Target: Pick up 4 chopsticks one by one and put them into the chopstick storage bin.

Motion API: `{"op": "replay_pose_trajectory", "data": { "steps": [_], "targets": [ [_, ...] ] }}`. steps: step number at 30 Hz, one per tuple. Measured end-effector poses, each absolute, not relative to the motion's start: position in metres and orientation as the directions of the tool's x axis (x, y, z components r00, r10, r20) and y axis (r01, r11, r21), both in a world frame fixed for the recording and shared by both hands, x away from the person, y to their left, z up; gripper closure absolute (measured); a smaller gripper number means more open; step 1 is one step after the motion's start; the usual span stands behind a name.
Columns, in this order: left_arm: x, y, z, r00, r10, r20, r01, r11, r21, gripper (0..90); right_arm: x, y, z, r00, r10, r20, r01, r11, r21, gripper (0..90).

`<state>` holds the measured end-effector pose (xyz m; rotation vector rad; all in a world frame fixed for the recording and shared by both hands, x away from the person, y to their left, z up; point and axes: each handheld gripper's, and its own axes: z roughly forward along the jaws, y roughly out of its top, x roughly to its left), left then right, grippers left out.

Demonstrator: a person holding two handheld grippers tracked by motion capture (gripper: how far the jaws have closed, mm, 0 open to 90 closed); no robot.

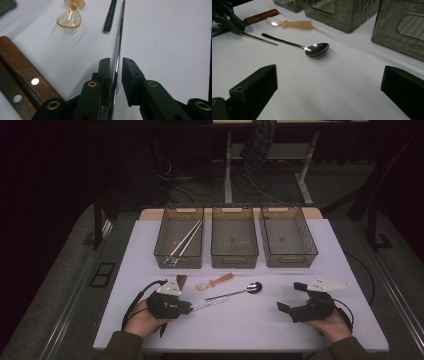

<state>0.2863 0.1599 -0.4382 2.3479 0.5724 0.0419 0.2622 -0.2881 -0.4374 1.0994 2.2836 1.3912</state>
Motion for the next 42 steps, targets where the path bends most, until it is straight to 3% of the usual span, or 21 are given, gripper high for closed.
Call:
{"op": "replay_pose_trajectory", "data": {
  "steps": [16,42],
  "targets": [
    [0.289,0.158,-0.441,0.915,0.386,-0.12,0.368,-0.672,0.643,84.1,0.262,-0.288,-0.438,-0.683,0.711,0.164,0.473,0.26,0.842,0.4],
    [0.288,0.16,-0.428,0.913,0.374,-0.16,0.379,-0.638,0.671,85.0,0.262,-0.289,-0.437,-0.683,0.712,0.162,0.469,0.257,0.845,0.4]
  ]
}}
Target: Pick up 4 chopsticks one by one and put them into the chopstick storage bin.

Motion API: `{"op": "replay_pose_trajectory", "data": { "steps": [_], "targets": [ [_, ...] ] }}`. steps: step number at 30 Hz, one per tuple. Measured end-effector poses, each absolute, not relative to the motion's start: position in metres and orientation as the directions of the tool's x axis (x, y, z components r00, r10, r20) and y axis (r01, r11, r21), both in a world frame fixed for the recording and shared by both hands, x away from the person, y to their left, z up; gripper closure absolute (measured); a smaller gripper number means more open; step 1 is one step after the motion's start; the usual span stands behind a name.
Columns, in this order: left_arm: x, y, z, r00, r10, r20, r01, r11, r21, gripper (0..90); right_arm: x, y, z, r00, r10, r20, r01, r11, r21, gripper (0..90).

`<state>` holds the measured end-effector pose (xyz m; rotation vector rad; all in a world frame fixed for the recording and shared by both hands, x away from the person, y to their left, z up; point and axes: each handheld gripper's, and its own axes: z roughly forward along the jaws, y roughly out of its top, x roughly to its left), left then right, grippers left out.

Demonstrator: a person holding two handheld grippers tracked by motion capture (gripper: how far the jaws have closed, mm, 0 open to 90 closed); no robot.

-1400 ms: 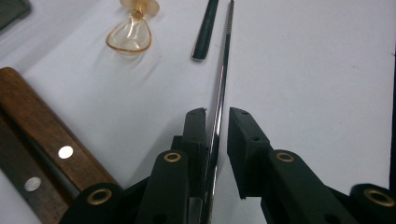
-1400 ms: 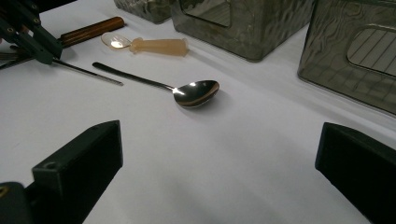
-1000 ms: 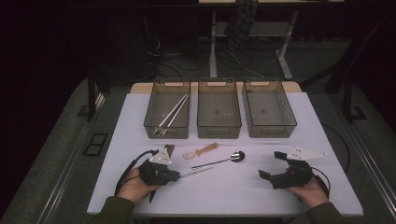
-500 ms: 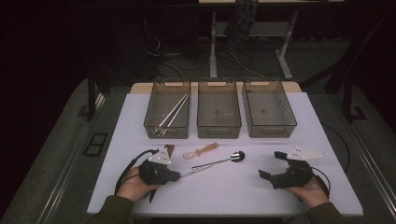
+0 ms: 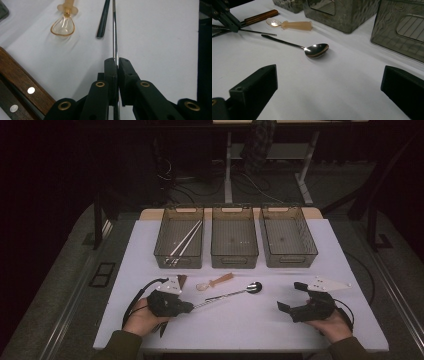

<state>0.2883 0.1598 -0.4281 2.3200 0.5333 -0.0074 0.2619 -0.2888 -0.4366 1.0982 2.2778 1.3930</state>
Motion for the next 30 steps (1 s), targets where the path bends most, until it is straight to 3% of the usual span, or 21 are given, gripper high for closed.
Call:
{"op": "replay_pose_trajectory", "data": {
  "steps": [30],
  "targets": [
    [0.295,0.194,-0.401,0.806,0.566,-0.173,0.491,-0.476,0.729,85.0,0.262,-0.289,-0.437,-0.684,0.712,0.16,0.469,0.262,0.843,0.4]
  ]
}}
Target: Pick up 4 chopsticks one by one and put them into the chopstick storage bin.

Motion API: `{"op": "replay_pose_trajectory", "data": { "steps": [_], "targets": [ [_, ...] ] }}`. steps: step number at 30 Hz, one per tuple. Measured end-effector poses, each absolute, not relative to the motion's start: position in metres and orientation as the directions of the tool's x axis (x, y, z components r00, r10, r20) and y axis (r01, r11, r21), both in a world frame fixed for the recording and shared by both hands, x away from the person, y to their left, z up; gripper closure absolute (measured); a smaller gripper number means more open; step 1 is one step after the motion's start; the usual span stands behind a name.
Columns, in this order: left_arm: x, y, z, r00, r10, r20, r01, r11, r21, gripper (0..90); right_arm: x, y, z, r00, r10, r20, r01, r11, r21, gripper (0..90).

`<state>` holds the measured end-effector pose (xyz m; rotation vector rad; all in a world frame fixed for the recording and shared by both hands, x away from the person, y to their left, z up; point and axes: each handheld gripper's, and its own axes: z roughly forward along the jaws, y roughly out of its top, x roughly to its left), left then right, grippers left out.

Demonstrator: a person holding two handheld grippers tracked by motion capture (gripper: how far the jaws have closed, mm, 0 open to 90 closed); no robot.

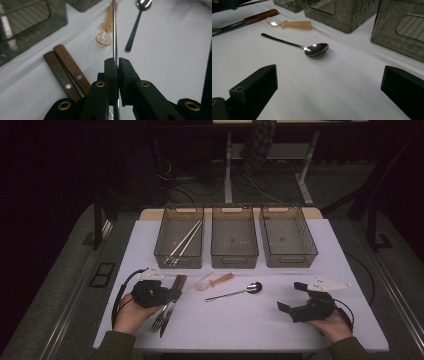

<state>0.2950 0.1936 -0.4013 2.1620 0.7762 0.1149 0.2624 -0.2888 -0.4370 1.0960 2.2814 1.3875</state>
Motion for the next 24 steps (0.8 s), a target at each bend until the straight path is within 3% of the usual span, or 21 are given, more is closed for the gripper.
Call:
{"op": "replay_pose_trajectory", "data": {
  "steps": [24],
  "targets": [
    [0.333,0.203,-0.366,0.746,0.651,-0.139,0.485,-0.389,0.783,85.0,0.265,-0.291,-0.441,-0.667,0.725,0.171,0.489,0.253,0.835,0.4]
  ]
}}
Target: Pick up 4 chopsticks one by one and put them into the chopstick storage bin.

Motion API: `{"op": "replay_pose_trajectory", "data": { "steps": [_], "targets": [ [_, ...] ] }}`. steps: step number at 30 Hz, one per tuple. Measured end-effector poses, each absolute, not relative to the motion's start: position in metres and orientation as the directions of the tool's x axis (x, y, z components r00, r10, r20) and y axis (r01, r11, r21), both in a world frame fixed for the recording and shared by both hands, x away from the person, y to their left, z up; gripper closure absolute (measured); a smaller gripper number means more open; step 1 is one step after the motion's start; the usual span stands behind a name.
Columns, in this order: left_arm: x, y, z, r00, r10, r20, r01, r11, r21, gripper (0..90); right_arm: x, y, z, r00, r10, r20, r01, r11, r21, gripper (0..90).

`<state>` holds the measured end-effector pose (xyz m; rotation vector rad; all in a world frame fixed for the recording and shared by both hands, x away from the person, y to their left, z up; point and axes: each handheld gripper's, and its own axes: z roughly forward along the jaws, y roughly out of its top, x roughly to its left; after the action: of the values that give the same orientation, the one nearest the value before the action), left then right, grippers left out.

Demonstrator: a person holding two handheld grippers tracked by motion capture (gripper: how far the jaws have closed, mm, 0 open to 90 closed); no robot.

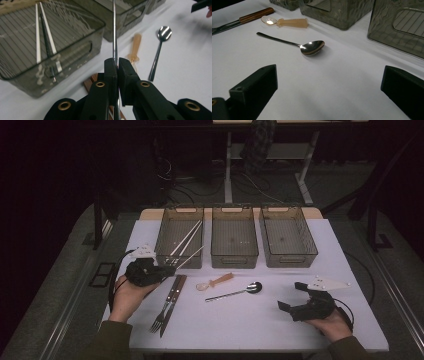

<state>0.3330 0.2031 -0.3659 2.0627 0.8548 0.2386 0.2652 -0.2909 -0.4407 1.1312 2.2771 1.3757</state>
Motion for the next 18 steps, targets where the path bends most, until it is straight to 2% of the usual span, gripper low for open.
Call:
{"op": "replay_pose_trajectory", "data": {
  "steps": [18],
  "targets": [
    [0.395,0.195,-0.333,0.707,0.7,-0.099,0.473,-0.365,0.802,85.0,0.266,-0.29,-0.442,-0.663,0.729,0.172,0.496,0.255,0.83,0.4]
  ]
}}
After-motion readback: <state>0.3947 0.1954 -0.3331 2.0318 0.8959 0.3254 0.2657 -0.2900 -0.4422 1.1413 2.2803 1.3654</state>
